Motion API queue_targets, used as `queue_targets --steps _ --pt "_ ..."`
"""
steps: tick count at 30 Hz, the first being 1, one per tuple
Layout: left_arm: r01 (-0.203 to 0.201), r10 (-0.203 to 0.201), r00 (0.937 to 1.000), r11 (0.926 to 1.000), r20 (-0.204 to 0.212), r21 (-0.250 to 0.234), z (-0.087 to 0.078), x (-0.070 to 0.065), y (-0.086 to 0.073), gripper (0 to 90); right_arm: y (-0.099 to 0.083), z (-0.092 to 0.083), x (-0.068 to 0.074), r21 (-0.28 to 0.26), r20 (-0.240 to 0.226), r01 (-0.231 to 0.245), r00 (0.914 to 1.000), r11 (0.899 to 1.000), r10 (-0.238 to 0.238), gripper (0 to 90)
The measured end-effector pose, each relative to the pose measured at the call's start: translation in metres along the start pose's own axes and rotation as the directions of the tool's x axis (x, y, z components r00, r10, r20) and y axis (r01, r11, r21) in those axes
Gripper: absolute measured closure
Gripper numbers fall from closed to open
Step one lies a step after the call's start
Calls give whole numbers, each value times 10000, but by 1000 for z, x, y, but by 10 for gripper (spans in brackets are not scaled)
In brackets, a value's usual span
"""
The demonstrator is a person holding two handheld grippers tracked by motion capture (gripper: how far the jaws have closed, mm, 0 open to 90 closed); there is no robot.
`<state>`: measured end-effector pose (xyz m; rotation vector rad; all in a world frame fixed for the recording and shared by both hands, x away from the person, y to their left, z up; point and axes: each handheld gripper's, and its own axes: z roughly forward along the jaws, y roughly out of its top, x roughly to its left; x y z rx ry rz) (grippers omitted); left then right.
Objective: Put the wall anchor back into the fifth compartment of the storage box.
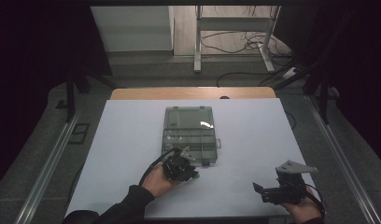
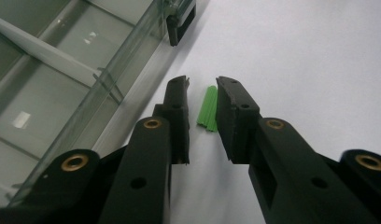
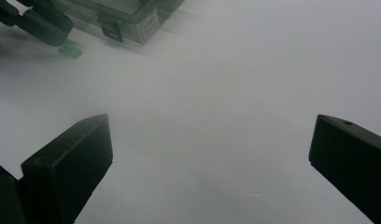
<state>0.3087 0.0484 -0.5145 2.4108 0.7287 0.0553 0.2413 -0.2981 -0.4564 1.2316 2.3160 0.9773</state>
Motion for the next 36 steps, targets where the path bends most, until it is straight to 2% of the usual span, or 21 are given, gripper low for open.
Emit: queue_targets --steps 2,3,4,8,10,12,14,18,21,24,25,33,36 --pt "-235 237 9997 9995 -73 208 1 2 0 754 0 0 0 8 -4 21 10000 10000 -21 1" --pt "-184 186 9997 9996 -142 195 2 1 -1 757 0 0 0 11 -3 25 10000 10000 -25 1" --pt "26 -26 10000 10000 -93 21 3 0 -1 757 0 0 0 15 -6 10 10000 10000 -10 1" --pt "-249 249 9997 9996 -16 165 3 0 0 760 0 0 0 16 -1 37 10000 10000 -37 1" --pt "-152 152 9998 9999 116 41 3 -2 1 763 0 0 0 16 -2 41 10000 10000 -41 1" --pt "-390 390 9992 9990 -14 199 3 -2 1 763 0 0 0 21 -14 49 10000 10000 -49 1" --pt "-377 383 9989 9990 -269 228 4 -2 1 764 0 0 0 28 -12 48 10000 10000 -48 1" --pt "-203 206 9996 9997 -202 128 4 0 1 761 0 0 0 26 -16 59 10000 10000 -59 1" --pt "-260 262 9996 9996 -134 140 5 0 1 769 0 0 0 37 -19 55 10000 10000 -55 1" --pt "-346 361 9982 9989 -474 316 8 0 0 773 0 0 0 36 -19 70 10000 10000 -70 1" --pt "-274 285 9988 9993 -397 262 7 1 0 775 0 0 0 35 -16 56 10000 10000 -56 1" --pt "-479 495 9979 9981 -429 376 7 1 1 838 0 1 0 37 -26 78 10000 10000 -78 1" --pt "-386 399 9986 9986 -348 361 7 2 1 844 0 1 0 35 -25 83 10000 10000 -83 1"
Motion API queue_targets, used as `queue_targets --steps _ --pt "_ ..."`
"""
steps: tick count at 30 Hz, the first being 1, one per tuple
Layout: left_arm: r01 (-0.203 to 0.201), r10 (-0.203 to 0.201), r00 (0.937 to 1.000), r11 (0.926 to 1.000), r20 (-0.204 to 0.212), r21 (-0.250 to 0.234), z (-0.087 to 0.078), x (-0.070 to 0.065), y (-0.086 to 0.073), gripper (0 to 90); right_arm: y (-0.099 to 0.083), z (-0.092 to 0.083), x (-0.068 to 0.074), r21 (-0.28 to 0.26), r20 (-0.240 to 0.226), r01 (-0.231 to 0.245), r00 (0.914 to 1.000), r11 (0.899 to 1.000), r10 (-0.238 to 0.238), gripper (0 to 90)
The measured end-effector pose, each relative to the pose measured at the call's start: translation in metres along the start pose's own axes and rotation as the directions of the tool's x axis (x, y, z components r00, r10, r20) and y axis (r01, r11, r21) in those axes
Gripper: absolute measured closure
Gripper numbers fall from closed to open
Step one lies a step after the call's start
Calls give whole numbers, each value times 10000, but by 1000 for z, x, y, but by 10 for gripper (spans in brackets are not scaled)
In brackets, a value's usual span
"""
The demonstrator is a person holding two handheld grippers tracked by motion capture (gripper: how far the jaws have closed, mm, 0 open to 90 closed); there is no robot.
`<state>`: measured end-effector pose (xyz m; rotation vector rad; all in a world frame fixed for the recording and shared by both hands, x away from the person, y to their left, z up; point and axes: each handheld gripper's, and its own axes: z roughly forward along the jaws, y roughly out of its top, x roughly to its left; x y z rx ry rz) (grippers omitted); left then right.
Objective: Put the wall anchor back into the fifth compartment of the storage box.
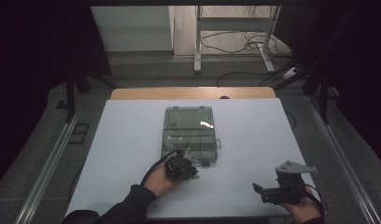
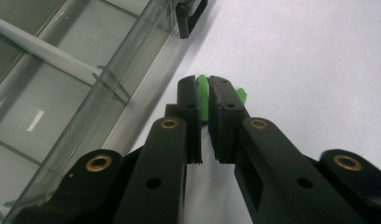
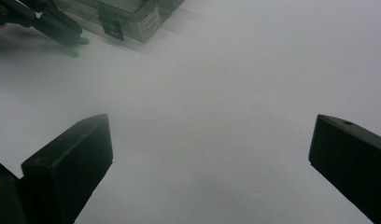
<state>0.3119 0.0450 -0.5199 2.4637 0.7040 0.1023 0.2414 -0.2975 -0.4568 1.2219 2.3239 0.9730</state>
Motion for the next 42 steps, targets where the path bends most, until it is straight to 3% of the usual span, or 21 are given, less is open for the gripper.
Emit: queue_targets --steps 8,22,42 --pt "94 -95 9999 10000 130 31 -3 0 1 845 0 0 0 -11 -2 -24 10000 10000 24 1" --pt "185 -168 9994 9985 316 -520 -24 -2 5 845 0 -1 0 -44 -9 -38 10000 10000 38 1" --pt "437 -426 9990 9953 150 -867 -49 8 2 845 0 -1 -1 -145 -12 -133 9999 9998 133 0"
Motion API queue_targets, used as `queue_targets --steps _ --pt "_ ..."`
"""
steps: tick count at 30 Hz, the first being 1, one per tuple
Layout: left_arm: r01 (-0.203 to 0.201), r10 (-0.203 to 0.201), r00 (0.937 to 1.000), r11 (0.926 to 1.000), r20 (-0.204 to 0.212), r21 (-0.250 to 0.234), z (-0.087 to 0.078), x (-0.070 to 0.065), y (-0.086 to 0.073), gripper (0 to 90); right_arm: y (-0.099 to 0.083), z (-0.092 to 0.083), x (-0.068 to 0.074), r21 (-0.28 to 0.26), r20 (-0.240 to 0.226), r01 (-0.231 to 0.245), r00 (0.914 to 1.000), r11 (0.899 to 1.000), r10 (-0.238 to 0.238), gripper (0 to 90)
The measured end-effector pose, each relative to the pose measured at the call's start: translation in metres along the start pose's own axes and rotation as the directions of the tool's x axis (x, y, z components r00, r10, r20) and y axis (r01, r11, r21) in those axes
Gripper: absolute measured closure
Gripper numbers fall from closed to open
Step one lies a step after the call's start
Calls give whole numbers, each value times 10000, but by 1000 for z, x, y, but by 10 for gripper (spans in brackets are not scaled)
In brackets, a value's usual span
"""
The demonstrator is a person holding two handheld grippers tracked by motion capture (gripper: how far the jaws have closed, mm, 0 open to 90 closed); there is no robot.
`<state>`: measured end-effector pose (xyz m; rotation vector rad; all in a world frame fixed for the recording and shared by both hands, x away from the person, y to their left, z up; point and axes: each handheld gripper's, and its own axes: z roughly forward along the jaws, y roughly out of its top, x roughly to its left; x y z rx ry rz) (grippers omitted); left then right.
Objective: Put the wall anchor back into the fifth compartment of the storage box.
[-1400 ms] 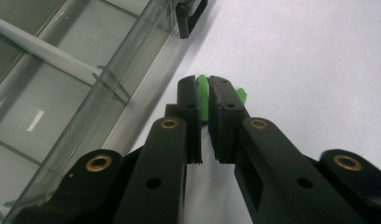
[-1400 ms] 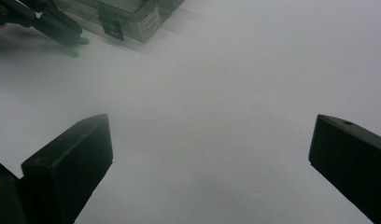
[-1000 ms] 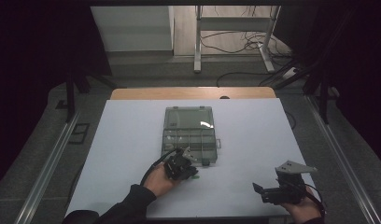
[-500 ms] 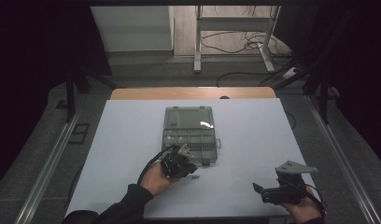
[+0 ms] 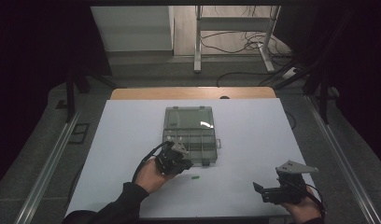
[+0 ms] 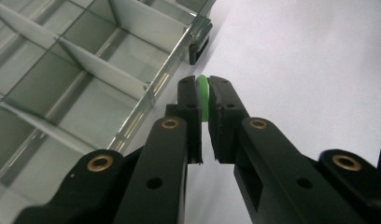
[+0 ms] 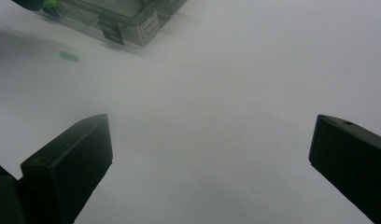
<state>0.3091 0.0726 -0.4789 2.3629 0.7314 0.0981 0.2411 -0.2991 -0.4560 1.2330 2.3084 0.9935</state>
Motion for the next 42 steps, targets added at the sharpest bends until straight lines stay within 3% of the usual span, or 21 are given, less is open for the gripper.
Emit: queue_targets --steps 12,22,42 --pt "325 -327 9994 9994 -135 -149 -14 12 -3 844 0 0 1 4 -39 84 10000 10000 -84 0" --pt "622 -636 9967 9976 -502 -306 -25 25 -7 843 0 0 1 61 -52 131 9999 9999 -131 0" --pt "1248 -1295 9836 9912 -1259 -448 -37 48 -19 840 0 1 1 72 -29 160 9999 9998 -159 0"
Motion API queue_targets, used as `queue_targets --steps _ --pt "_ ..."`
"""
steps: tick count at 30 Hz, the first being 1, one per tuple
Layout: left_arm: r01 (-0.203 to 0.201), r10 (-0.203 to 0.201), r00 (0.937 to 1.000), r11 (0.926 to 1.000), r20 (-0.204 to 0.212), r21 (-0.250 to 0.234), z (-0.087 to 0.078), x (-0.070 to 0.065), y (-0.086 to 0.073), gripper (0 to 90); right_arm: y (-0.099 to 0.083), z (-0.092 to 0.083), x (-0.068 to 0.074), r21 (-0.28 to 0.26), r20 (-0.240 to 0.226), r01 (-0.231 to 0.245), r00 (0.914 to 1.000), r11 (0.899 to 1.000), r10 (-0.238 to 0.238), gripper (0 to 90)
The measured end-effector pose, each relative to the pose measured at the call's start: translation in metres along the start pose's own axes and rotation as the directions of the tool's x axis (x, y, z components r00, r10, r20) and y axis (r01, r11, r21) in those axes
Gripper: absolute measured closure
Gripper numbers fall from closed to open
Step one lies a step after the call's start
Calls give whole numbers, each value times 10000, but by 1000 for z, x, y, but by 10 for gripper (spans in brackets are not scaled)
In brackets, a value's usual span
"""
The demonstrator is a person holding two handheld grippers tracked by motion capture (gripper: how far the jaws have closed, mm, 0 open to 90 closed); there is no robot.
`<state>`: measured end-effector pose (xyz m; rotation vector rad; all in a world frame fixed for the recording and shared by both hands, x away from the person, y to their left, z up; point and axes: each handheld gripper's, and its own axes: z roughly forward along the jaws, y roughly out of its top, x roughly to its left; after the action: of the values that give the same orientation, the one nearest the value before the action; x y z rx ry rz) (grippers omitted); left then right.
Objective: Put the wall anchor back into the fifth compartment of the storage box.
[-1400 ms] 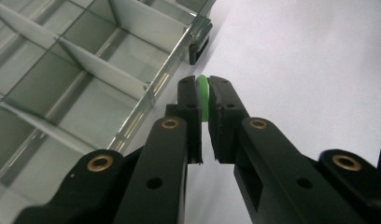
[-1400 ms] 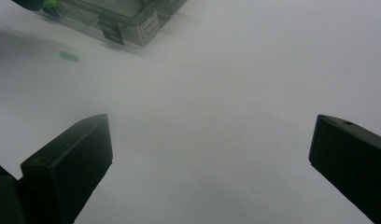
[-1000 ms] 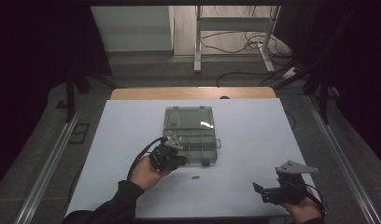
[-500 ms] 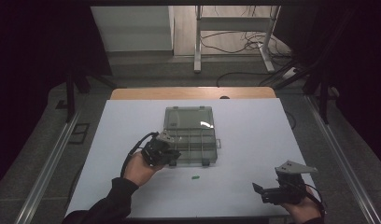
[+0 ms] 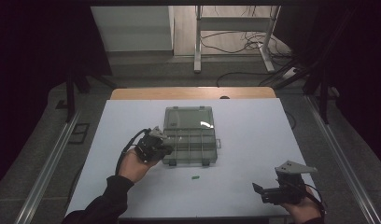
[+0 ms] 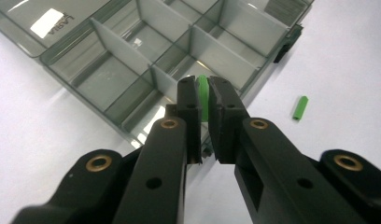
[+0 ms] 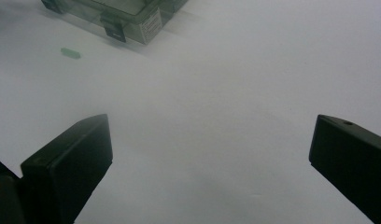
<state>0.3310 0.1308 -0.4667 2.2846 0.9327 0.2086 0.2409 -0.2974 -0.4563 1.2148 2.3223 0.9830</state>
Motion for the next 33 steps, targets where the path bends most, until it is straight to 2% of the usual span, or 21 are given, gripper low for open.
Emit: queue_targets --steps 14,22,26,33 --pt "330 -323 9990 9992 -302 241 9 12 -5 839 0 0 0 41 -12 73 10000 10000 -73 0" --pt "392 -378 9987 9984 -337 420 17 14 -6 836 0 0 0 51 -17 75 10000 10000 -75 1" --pt "436 -426 9988 9980 -227 465 19 14 -6 830 0 0 0 49 -20 73 10000 10000 -73 0" --pt "560 -552 9983 9974 -190 462 20 15 -7 782 0 0 0 47 -19 58 10000 10000 -58 1"
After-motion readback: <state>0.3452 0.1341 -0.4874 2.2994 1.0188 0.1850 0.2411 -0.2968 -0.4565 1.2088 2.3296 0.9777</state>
